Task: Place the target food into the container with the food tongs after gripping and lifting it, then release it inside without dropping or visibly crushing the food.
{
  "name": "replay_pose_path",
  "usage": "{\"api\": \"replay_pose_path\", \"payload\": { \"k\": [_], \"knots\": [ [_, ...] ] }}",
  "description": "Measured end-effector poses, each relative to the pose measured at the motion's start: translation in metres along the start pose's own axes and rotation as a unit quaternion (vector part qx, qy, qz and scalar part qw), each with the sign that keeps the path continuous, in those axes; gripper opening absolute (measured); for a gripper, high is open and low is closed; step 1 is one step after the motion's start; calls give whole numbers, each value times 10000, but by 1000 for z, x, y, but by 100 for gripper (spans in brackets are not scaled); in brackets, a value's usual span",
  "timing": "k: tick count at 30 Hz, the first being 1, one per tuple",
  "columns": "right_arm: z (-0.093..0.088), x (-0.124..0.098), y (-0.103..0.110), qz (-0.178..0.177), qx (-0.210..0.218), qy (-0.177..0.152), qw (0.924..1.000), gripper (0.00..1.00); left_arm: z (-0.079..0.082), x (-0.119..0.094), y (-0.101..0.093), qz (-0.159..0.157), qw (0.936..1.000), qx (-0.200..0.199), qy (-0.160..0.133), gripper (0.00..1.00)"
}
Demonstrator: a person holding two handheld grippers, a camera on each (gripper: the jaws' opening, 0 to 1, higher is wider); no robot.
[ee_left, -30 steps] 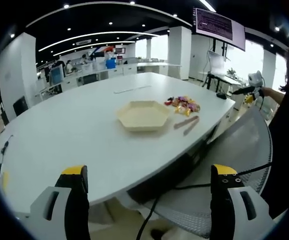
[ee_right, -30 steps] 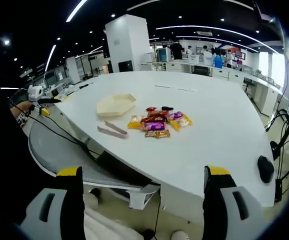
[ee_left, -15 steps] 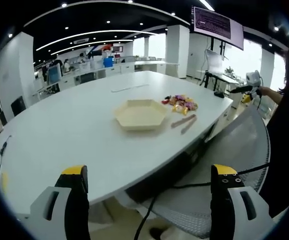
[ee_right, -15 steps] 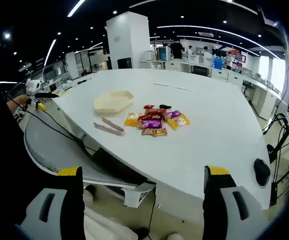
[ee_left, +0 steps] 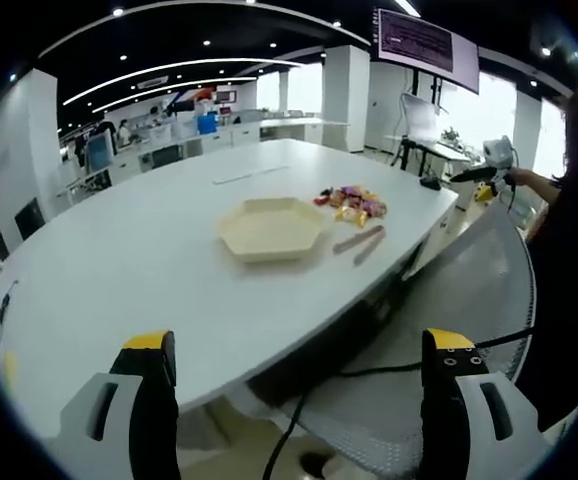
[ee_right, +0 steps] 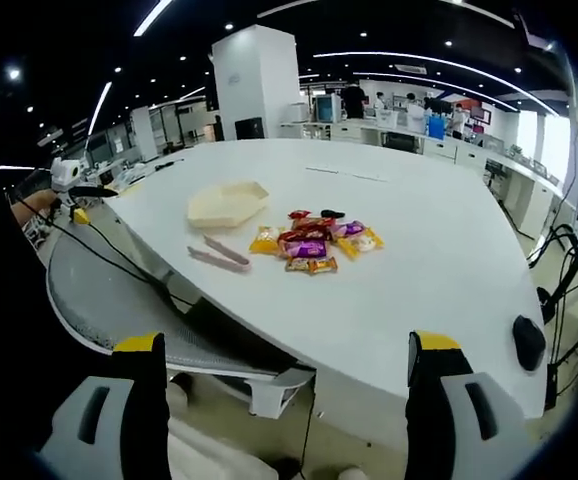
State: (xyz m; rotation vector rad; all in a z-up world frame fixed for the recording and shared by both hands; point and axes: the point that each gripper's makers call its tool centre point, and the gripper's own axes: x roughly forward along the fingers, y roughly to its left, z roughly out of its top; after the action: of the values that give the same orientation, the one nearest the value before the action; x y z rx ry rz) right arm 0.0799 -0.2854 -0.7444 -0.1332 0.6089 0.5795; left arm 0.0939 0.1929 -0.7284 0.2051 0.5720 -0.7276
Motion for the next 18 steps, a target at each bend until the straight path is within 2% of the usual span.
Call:
{"api": "replay_pose_path", "payload": {
  "k": [9, 13, 18],
  "knots": [
    [-9, 1, 12, 93, 41, 126, 9999, 100, 9, 35, -29, -573, 9981, 221, 87, 98],
    [-14, 3, 7, 108, 23, 194, 9998, 100, 10, 55, -47, -1006, 9928, 607, 227, 83],
    [-13, 4, 12, 103, 6, 207, 9997, 100, 9, 84, -61, -1339, 9866, 878, 313, 79]
  ]
}}
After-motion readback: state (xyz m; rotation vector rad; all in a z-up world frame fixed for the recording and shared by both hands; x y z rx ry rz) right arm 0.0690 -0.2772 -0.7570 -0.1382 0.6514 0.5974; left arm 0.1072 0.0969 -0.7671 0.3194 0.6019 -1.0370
